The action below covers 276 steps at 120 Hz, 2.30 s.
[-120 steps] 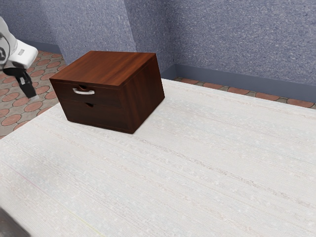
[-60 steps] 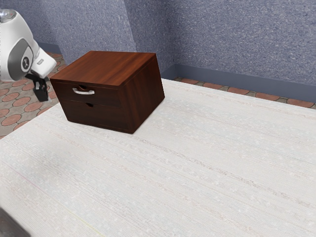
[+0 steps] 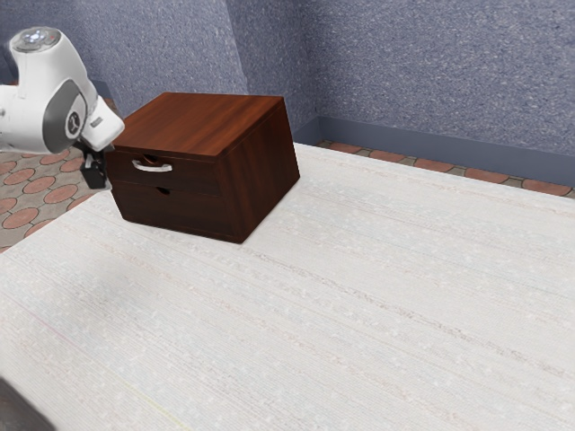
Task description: Pull the drawer handle with one arm to open the drawer
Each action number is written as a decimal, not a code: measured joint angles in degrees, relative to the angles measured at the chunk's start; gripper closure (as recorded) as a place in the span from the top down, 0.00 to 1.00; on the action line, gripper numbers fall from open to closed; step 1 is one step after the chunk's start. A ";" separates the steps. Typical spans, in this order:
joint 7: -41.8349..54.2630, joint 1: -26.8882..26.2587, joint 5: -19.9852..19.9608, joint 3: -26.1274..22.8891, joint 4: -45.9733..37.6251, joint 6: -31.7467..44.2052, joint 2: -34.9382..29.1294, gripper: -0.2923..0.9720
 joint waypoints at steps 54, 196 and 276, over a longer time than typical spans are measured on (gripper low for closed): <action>3.16 1.79 6.83 -3.51 -2.29 3.56 0.01 0.77; 4.25 3.47 7.04 -9.04 -4.66 5.88 2.74 0.85; 5.38 4.06 7.13 -9.41 -12.44 5.22 -4.82 0.74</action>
